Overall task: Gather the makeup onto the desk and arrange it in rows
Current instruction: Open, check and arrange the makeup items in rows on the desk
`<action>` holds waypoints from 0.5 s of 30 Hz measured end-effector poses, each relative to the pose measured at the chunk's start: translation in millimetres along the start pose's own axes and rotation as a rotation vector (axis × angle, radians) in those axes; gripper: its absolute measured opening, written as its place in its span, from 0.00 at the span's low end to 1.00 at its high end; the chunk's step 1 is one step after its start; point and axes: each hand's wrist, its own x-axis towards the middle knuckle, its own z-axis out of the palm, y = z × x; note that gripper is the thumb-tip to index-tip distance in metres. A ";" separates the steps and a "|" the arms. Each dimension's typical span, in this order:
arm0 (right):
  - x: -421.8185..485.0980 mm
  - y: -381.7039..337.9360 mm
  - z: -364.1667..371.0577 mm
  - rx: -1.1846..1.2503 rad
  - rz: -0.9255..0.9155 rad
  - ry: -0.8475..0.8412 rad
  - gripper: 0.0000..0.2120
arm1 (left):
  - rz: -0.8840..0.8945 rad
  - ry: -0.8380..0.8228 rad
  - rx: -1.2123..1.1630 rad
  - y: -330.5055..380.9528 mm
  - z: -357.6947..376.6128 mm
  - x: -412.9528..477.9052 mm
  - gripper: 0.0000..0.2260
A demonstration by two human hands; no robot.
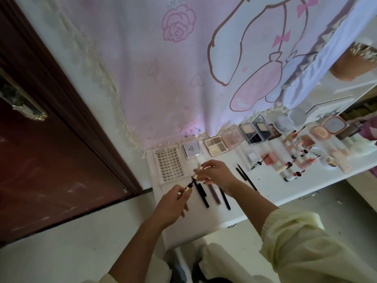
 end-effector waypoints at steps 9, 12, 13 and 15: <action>11.1 6.2 4.3 -0.160 -0.034 -0.072 0.10 | -0.046 0.084 0.038 -12.7 8.9 2.9 0.12; 18.2 10.4 9.5 -0.229 -0.030 -0.064 0.11 | -0.077 0.088 0.066 -16.3 12.9 5.9 0.10; 20.8 12.3 11.5 -0.254 -0.026 -0.061 0.11 | -0.086 0.086 0.084 -17.5 14.7 7.0 0.10; 26.0 16.4 15.9 -0.320 -0.020 -0.075 0.10 | -0.114 0.095 0.118 -20.4 19.1 8.7 0.16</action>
